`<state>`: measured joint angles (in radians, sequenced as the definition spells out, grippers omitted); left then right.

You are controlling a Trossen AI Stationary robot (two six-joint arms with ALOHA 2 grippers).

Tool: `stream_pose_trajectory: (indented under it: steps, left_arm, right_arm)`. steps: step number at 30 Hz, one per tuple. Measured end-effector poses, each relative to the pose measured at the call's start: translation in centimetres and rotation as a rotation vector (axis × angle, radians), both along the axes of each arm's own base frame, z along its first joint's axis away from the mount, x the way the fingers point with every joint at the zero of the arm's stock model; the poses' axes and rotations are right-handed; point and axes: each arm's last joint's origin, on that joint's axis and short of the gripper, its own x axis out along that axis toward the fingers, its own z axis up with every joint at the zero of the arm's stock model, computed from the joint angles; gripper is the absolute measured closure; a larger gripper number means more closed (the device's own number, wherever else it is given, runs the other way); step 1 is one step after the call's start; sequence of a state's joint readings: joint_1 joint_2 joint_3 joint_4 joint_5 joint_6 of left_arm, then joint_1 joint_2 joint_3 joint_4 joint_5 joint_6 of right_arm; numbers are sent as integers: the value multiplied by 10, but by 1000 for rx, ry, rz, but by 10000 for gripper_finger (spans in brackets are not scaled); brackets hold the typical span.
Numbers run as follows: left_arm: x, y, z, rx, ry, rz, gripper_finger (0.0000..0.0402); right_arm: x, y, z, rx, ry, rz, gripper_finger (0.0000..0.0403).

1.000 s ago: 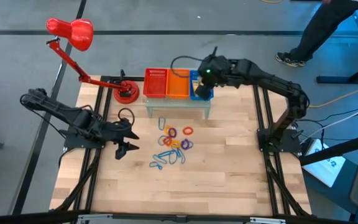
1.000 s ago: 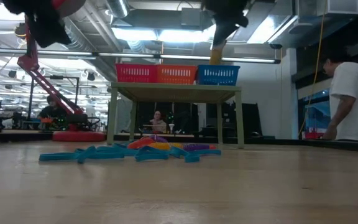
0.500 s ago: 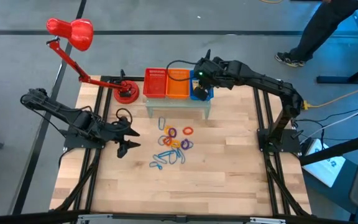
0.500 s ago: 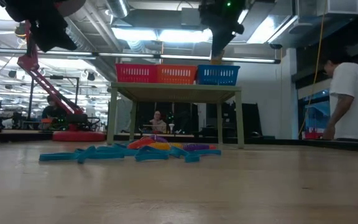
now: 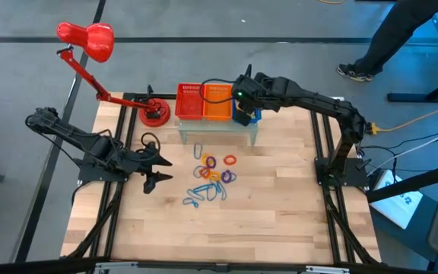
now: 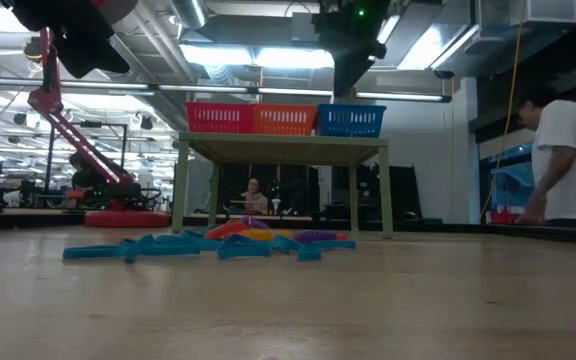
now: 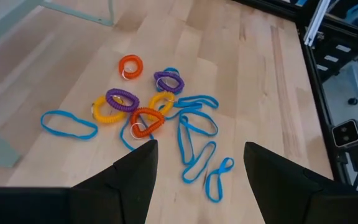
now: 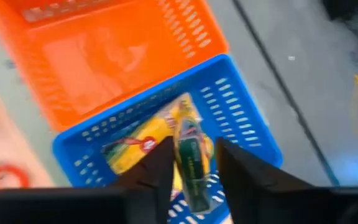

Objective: Pick & Place Office Desk Supplies
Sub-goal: Put the yellow crayon box into the blue bin on the shelf, then put the violet spring keychain into the red bin on the shelf

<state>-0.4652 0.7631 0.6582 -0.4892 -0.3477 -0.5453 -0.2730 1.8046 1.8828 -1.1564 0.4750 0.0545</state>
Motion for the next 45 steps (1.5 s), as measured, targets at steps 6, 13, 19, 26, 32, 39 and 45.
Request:
stream_pose_trajectory:
  steps: [6, 13, 19, 26, 32, 39, 45]
  left_arm:
    - [0, 0, 0, 2, 0, -1, 166]
    - [0, 0, 0, 7, -1, -3, 166]
    - [0, 0, 0, 23, -3, -2, 166]
    - [-7, 5, -11, 176, 115, -9, 166]
    - [-6, 2, -23, 232, 250, -147, 166]
    - [2, -22, -31, 209, 271, -334, 166]
    - [18, -26, -30, 209, 160, -131, 166]
  right_arm:
    - [-2, 2, 3, -67, 8, -42, 185]
    - [-21, 10, 29, 6, -133, -57, 145]
    - [-42, 33, 53, 195, -293, -24, 151]
    - [-61, 75, 65, 267, -278, 66, 158]
    - [-60, 118, 64, 351, -284, 112, 159]
    - [-61, 160, 68, 327, -397, 78, 159]
    - [-55, 183, 63, 348, -435, 59, 159]
